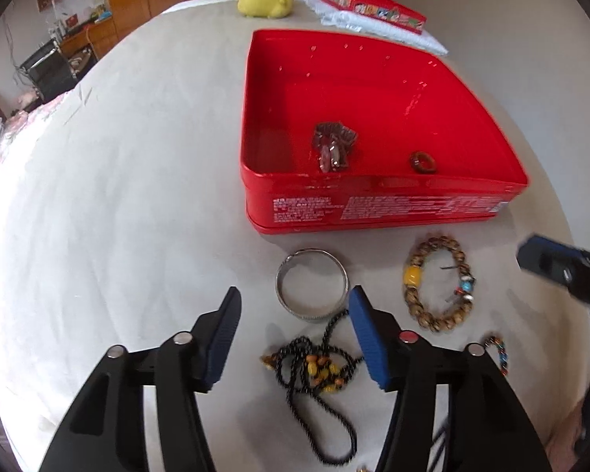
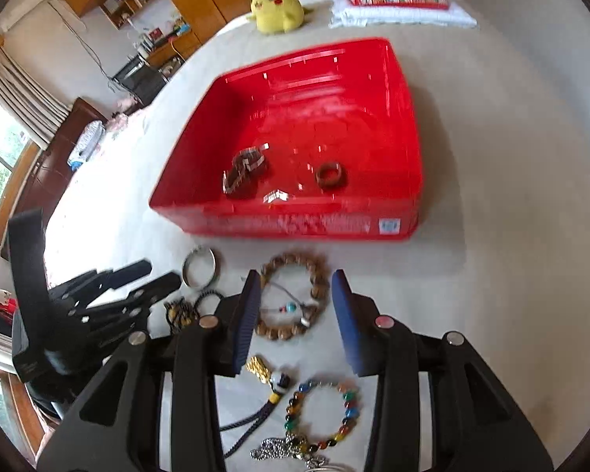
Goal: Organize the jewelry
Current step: 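Drop the silver pendant and wooden ring into the red box with both tools, then grasp the silver bangle with the left tool while the right tool grasps the wooden bead bracelet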
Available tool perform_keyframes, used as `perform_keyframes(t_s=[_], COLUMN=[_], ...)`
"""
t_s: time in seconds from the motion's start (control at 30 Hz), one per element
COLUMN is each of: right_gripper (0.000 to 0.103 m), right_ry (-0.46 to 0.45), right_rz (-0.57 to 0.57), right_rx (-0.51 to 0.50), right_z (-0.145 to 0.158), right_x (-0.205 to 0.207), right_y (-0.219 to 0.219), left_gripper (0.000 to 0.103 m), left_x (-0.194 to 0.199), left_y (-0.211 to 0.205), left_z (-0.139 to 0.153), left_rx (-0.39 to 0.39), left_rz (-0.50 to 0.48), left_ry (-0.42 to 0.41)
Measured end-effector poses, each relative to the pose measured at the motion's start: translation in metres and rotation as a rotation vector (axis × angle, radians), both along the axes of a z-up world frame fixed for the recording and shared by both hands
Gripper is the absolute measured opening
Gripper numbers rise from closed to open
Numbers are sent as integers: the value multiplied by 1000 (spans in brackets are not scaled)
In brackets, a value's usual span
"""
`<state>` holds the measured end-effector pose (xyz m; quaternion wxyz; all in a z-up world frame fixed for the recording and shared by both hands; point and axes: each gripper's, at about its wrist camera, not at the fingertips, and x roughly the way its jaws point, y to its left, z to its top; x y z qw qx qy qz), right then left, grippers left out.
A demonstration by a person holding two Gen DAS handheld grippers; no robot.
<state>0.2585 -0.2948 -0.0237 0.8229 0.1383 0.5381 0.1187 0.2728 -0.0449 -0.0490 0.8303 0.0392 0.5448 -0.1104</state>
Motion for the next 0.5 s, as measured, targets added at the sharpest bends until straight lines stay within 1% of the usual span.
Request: perform_keyframes(t_s=[0.03, 0.07, 0.13, 0.23, 0.33, 0.5], right_gripper=[39, 41, 46, 47, 47, 48], right_ry=[11, 17, 31, 49, 65, 68], right_rz=[-1, -1, -4, 1, 0, -3], right_rx=[0, -3, -13, -20, -22, -24], right_z=[-3, -5, -10, -17, -22, -24], right_x=[0, 0, 3, 5, 7, 9], right_y=[2, 3, 5, 8, 9, 8], left_gripper=[64, 65, 65, 66, 67, 67], left_x=[3, 5, 7, 10, 10, 14], left_y=[-3, -4, -3, -4, -7, -15], left_z=[-4, -8, -13, -18, -19, -26], left_rx=[19, 27, 12, -16, -32, -15], left_rz=[4, 8, 12, 3, -14, -30], left_ry=[-1, -1, 15, 38, 38, 45])
